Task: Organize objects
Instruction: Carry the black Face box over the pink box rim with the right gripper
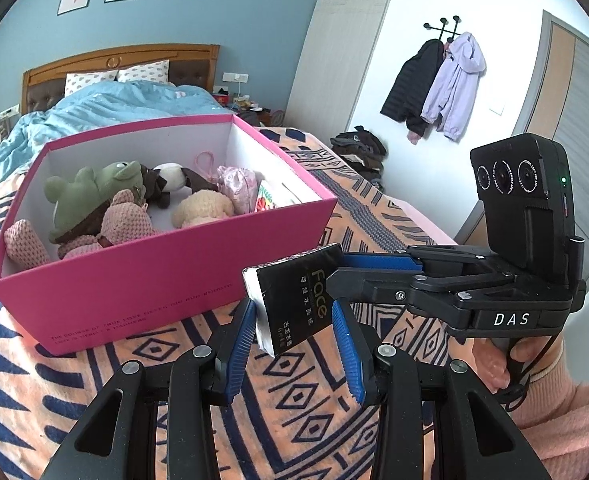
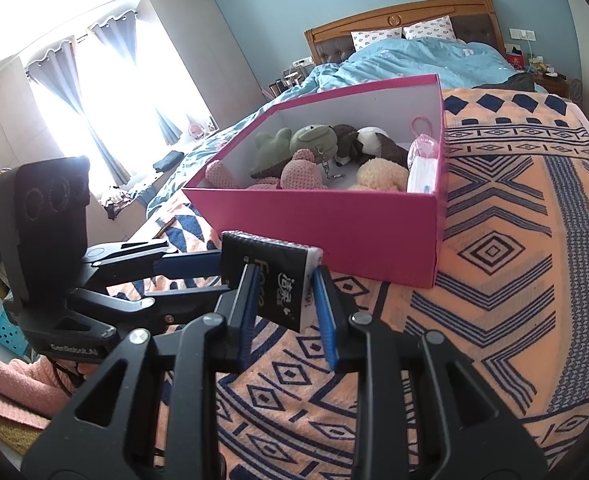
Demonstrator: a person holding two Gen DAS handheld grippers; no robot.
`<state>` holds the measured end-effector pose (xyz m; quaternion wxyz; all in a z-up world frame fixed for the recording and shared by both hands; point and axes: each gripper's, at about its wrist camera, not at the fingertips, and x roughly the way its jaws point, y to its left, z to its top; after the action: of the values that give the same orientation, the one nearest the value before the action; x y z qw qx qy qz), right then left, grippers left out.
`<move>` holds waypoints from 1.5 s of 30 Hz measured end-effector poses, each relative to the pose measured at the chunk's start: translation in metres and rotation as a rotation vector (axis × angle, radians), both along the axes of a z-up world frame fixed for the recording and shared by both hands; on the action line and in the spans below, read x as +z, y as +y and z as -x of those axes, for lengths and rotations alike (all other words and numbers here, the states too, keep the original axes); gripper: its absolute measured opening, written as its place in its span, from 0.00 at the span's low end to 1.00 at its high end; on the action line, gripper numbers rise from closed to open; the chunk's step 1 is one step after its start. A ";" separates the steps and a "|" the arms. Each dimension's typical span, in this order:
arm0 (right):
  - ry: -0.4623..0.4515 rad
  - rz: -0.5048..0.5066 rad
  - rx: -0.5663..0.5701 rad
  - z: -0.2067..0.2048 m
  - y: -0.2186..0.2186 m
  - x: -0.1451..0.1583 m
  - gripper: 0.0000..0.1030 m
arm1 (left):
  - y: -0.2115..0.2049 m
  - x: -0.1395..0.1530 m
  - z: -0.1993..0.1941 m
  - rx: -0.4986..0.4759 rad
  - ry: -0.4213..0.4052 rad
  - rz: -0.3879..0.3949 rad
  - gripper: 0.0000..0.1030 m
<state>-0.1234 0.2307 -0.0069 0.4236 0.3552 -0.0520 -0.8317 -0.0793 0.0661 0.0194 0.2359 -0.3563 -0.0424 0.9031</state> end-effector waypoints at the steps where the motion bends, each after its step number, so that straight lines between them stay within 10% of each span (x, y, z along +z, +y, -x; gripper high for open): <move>1: 0.002 0.000 0.000 -0.001 0.000 0.001 0.30 | 0.000 0.000 0.000 0.001 0.002 0.000 0.38; 45: 0.078 0.008 0.003 0.008 -0.003 0.027 0.30 | -0.004 0.018 0.014 0.010 0.042 0.004 0.38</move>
<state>-0.1310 0.2275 0.0202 0.4278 0.3207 -0.0384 -0.8442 -0.0931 0.0625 0.0373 0.2316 -0.3375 -0.0373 0.9116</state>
